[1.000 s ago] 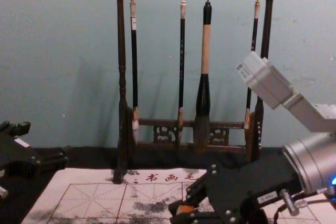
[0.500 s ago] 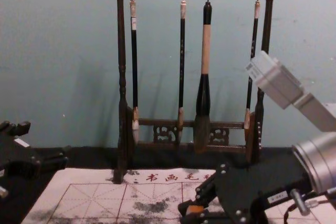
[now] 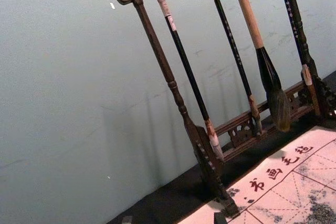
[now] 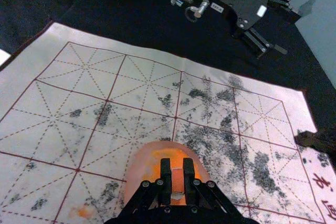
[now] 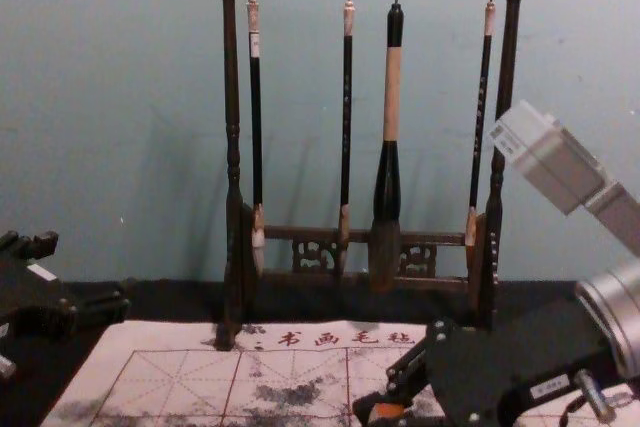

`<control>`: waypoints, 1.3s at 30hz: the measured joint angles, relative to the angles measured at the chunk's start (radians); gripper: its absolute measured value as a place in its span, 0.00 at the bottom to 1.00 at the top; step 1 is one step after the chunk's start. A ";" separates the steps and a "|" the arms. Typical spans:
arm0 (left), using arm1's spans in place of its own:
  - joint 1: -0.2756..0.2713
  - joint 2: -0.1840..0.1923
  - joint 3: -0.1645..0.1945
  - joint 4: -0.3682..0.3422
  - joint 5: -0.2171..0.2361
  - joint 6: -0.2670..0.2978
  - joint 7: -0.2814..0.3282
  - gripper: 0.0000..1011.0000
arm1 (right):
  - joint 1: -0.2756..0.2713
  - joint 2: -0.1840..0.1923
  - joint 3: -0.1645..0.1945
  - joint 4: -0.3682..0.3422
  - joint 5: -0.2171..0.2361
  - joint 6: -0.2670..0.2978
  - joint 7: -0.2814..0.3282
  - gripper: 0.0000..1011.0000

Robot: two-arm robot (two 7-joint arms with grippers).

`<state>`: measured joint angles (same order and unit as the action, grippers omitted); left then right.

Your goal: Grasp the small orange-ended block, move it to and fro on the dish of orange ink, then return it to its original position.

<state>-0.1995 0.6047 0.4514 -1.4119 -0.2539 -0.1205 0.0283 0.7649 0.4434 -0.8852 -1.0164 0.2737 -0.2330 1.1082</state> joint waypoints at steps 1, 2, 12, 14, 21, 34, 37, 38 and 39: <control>0.000 0.000 0.000 0.000 0.000 0.000 0.000 0.99 | -0.003 0.004 0.000 -0.006 0.001 0.000 0.002 0.13; 0.000 0.000 0.000 0.000 0.000 0.000 0.000 0.99 | -0.004 0.006 0.000 -0.010 0.002 0.001 0.002 0.13; 0.000 0.000 0.000 0.000 0.000 0.000 0.000 0.99 | -0.024 0.030 -0.006 -0.061 0.016 0.002 0.016 0.13; 0.000 0.000 0.000 0.000 0.000 0.000 0.000 0.99 | -0.025 0.031 -0.008 -0.066 0.018 0.002 0.019 0.13; 0.000 0.000 0.000 0.000 0.000 0.000 0.000 0.99 | -0.027 0.028 -0.018 -0.073 0.023 -0.001 0.027 0.13; 0.000 0.000 0.000 0.000 0.000 0.000 0.000 0.99 | -0.008 -0.009 -0.032 -0.037 0.027 -0.020 0.032 0.13; 0.000 0.000 0.000 0.000 0.000 0.000 0.000 0.99 | -0.003 -0.018 -0.034 -0.025 0.027 -0.024 0.032 0.13; 0.000 0.000 0.000 0.000 0.000 0.000 0.000 0.99 | 0.000 -0.024 -0.035 -0.017 0.026 -0.026 0.032 0.13; 0.000 0.000 0.000 0.000 0.000 0.000 0.000 0.99 | 0.002 -0.027 -0.036 -0.013 0.025 -0.027 0.032 0.13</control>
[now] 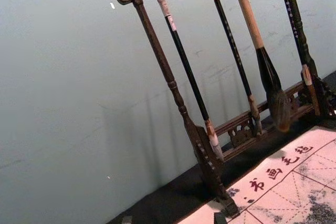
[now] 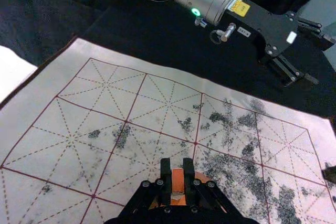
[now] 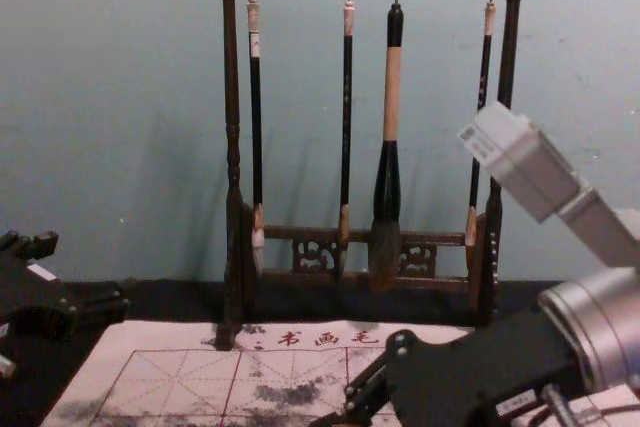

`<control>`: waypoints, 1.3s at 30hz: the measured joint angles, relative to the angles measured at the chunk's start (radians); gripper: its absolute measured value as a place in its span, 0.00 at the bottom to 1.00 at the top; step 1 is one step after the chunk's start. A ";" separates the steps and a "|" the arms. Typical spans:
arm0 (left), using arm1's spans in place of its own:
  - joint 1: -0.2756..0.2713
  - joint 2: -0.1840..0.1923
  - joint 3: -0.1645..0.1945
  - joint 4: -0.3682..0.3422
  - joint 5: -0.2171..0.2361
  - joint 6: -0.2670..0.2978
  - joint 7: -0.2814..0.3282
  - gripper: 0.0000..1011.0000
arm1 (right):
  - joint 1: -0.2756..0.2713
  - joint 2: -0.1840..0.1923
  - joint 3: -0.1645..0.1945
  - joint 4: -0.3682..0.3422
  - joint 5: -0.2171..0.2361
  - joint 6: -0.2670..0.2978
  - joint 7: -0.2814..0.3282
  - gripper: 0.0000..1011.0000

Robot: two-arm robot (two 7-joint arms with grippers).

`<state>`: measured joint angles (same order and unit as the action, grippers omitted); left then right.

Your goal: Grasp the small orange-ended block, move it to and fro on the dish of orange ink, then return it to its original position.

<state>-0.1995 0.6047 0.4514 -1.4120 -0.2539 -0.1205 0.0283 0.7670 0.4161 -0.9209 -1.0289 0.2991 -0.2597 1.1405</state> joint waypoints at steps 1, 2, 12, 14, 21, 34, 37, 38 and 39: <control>0.000 0.000 0.000 0.000 0.000 0.000 0.000 0.99 | 0.002 -0.003 -0.001 0.005 -0.001 -0.001 0.000 0.13; 0.000 0.000 0.000 0.000 0.000 0.000 0.000 0.99 | 0.005 -0.010 -0.002 0.016 -0.003 -0.003 -0.001 0.13; 0.000 0.000 0.000 0.000 0.000 0.000 0.000 0.99 | 0.023 -0.041 0.000 0.067 -0.009 -0.007 -0.011 0.13; 0.000 0.000 0.000 0.000 0.000 0.000 0.000 0.99 | 0.025 -0.044 0.002 0.071 -0.009 -0.008 -0.013 0.13; 0.000 0.000 0.000 0.000 0.000 0.000 0.000 0.99 | 0.028 -0.053 0.008 0.086 -0.014 -0.010 -0.021 0.13; 0.000 0.000 0.000 0.000 0.000 0.000 0.000 0.99 | 0.029 -0.047 0.019 0.092 -0.028 -0.005 -0.036 0.13; 0.000 0.000 0.000 0.000 0.000 0.000 0.000 0.99 | 0.028 -0.044 0.022 0.091 -0.028 -0.005 -0.038 0.13; 0.000 0.000 0.000 0.000 0.000 0.000 0.000 0.99 | 0.027 -0.042 0.024 0.091 -0.029 -0.005 -0.038 0.13; 0.000 0.000 0.000 0.000 0.000 0.000 0.000 0.99 | 0.027 -0.042 0.025 0.091 -0.029 -0.005 -0.039 0.13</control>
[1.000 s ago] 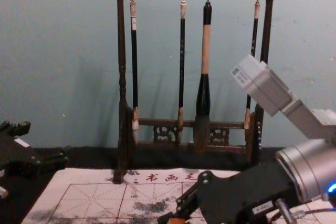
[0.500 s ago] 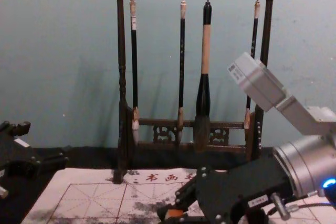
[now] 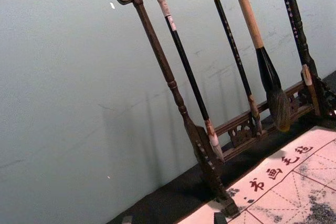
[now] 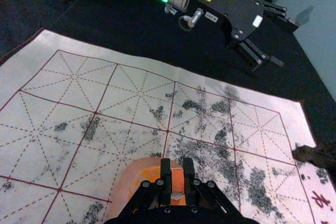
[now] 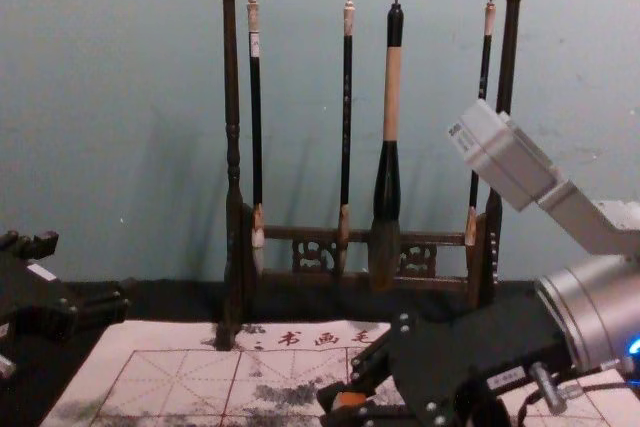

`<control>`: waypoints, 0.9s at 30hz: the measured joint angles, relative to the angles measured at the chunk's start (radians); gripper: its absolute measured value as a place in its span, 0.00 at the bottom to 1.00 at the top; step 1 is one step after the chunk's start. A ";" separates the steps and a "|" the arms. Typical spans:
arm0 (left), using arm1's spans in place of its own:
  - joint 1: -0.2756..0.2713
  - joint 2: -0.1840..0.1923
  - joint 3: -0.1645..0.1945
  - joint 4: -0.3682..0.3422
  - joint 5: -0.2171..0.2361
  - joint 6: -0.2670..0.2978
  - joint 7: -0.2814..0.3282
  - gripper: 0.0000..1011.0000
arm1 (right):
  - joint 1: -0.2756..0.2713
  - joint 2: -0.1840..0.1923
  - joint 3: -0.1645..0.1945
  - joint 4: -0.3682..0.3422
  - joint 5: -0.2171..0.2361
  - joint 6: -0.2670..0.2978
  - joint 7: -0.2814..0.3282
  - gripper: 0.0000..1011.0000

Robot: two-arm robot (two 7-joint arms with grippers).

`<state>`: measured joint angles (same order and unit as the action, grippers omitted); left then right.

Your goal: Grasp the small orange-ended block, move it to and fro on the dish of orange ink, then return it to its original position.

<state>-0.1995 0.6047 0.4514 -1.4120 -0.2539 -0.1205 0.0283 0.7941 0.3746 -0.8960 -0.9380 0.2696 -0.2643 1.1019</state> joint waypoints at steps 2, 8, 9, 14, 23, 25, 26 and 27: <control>0.000 0.000 0.000 0.000 0.000 0.000 0.000 0.99 | 0.000 0.002 0.001 0.000 -0.001 0.000 -0.001 0.13; 0.000 0.000 0.000 0.000 0.000 0.000 0.000 0.99 | -0.003 0.011 0.006 -0.006 -0.005 0.001 -0.004 0.13; 0.000 0.000 0.000 0.000 0.000 0.000 0.000 0.99 | -0.004 0.013 0.007 -0.007 -0.005 0.002 -0.004 0.13; 0.000 0.000 0.000 0.000 0.000 0.000 0.000 0.99 | -0.008 0.019 0.010 -0.015 -0.007 0.005 -0.007 0.13; 0.000 0.000 0.000 0.000 0.000 0.000 0.000 0.99 | -0.009 0.021 0.013 -0.022 -0.008 0.006 -0.007 0.13; 0.000 0.000 0.000 0.000 0.000 0.000 0.000 0.99 | -0.010 0.025 0.016 -0.032 -0.006 0.008 -0.007 0.13; 0.000 0.000 0.000 0.000 0.000 0.000 0.000 0.99 | -0.011 0.027 0.017 -0.036 -0.005 0.008 -0.007 0.13; 0.000 0.000 0.000 0.000 0.000 0.000 0.000 0.99 | -0.012 0.029 0.019 -0.041 -0.004 0.009 -0.007 0.13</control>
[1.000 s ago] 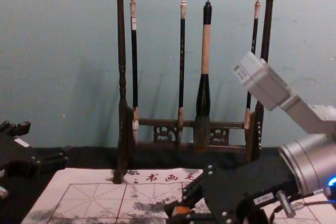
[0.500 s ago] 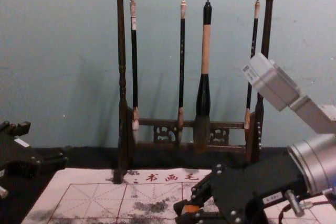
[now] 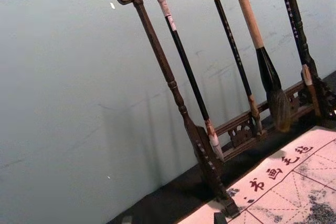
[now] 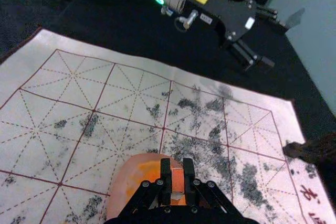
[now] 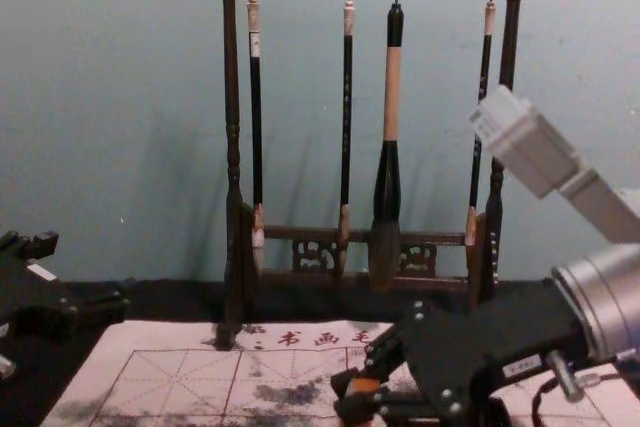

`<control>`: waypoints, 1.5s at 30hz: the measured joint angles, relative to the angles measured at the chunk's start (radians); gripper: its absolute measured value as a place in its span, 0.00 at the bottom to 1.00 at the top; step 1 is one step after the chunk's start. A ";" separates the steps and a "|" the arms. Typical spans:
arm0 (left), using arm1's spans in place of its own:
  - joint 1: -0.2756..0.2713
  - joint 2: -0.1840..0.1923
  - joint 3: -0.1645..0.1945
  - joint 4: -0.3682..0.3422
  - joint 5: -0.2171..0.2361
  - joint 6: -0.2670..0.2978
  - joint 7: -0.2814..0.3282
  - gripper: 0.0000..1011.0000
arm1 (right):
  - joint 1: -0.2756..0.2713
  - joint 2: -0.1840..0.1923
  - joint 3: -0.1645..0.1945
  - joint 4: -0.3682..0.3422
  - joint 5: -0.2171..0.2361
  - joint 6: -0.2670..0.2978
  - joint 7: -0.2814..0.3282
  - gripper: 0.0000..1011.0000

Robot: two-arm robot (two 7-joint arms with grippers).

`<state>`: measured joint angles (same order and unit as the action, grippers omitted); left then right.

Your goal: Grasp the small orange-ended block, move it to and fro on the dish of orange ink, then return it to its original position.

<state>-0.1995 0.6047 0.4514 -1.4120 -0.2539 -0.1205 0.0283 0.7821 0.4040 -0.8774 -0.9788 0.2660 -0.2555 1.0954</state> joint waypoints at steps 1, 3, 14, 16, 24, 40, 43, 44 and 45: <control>0.000 0.000 0.000 0.000 0.000 0.000 0.000 0.99 | -0.002 0.006 0.003 -0.013 0.004 0.002 0.000 0.13; 0.000 0.000 0.000 0.000 0.000 0.000 0.000 0.99 | -0.005 0.014 0.008 -0.029 0.009 0.004 -0.001 0.13; 0.000 0.000 0.000 0.000 0.000 0.000 0.000 0.99 | -0.041 0.099 0.053 -0.172 0.059 0.022 -0.024 0.13; 0.000 0.000 0.000 0.000 0.000 0.000 0.000 0.99 | -0.047 0.112 0.060 -0.187 0.066 0.025 -0.029 0.13; 0.000 0.000 0.000 0.000 0.000 0.000 0.000 0.99 | -0.083 0.181 0.094 -0.258 0.091 0.047 -0.057 0.13; 0.000 0.000 0.000 0.000 0.000 0.000 0.000 0.99 | -0.149 0.295 0.151 -0.328 0.107 0.090 -0.096 0.13; 0.000 0.000 0.000 0.000 0.000 0.000 0.000 0.99 | -0.152 0.301 0.154 -0.324 0.102 0.091 -0.096 0.13; 0.000 0.000 0.000 0.000 0.000 0.000 0.000 0.99 | -0.153 0.301 0.154 -0.323 0.100 0.092 -0.096 0.13; 0.000 0.000 0.000 0.000 0.000 0.000 0.000 0.99 | -0.153 0.301 0.154 -0.321 0.098 0.092 -0.096 0.13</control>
<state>-0.1995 0.6047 0.4514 -1.4120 -0.2539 -0.1205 0.0283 0.6290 0.7048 -0.7232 -1.2993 0.3638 -0.1636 0.9994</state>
